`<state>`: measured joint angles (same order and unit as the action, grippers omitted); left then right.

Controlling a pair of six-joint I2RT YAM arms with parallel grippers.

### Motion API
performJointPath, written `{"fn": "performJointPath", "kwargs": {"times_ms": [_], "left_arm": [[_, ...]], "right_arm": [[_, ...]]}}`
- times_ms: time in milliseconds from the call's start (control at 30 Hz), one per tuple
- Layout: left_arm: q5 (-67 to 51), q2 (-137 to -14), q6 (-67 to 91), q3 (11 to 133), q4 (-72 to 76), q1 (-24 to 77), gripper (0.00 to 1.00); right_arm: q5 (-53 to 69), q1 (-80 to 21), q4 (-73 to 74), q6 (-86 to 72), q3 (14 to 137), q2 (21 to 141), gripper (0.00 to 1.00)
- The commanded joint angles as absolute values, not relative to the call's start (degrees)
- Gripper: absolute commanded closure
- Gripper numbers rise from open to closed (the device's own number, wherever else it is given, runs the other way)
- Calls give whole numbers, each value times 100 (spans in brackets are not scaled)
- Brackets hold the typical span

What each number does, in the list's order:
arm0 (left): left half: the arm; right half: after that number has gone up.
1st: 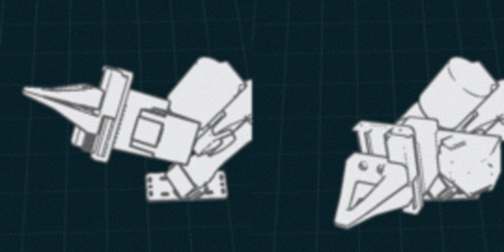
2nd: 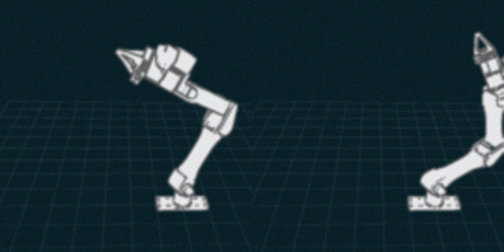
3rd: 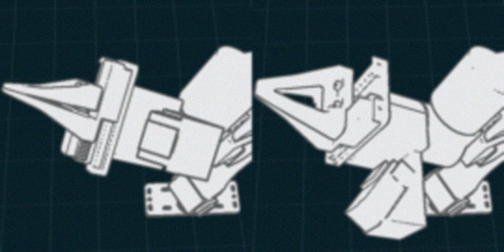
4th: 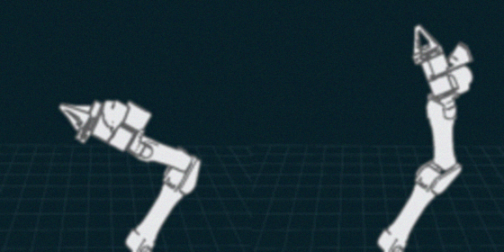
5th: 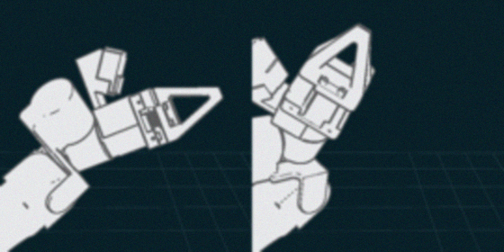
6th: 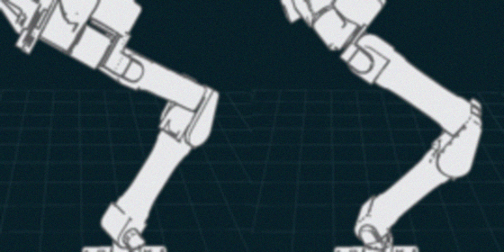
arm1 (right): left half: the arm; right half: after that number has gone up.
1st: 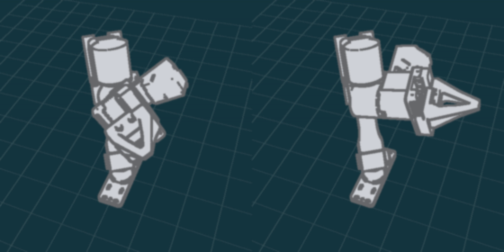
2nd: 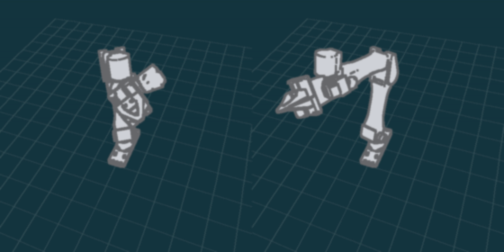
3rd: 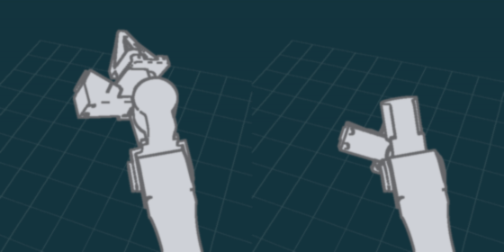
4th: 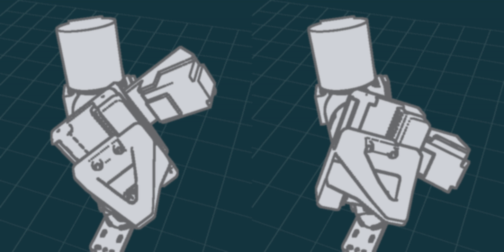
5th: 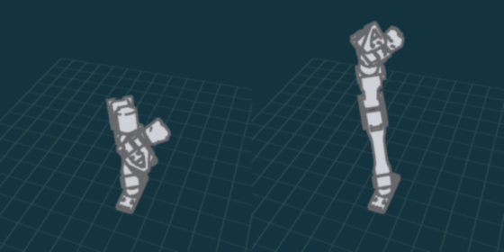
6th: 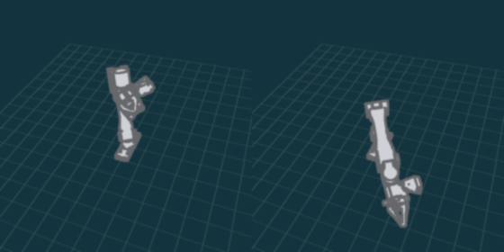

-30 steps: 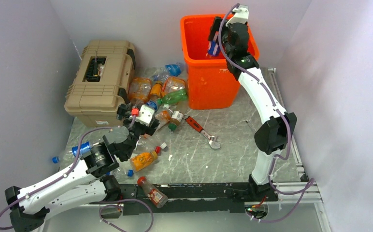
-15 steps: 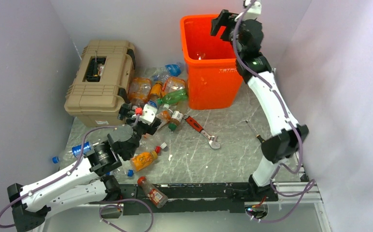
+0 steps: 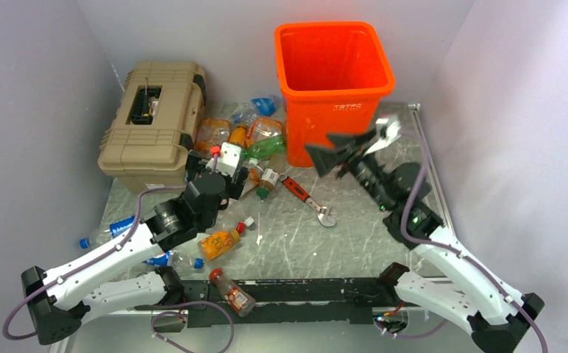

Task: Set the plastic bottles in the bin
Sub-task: Pick up the plastic bottle at the center of the board.

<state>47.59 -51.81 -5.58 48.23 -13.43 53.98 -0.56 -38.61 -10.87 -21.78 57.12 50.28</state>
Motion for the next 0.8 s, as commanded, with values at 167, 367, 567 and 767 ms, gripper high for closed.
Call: {"fn": "performJointPath", "kwargs": {"times_ms": [167,367,567,767], "left_arm": [[3825,-5308,3776,4952,-2677,5194,1],[4226,-5343,5592,4433,-2543,5192,1],[4790,-5972,7521,4709,-3659,5036,1],[3891,-6472,8610,4779,-4065,4372,0]], "right_arm": [[-666,-4087,-489,-2874,2815,3313,15],[-631,-4079,-436,-3047,2178,3014,15],[-437,-4079,-723,-3277,1784,3028,15],[-410,-4078,-698,-3188,1775,3073,15]]}}
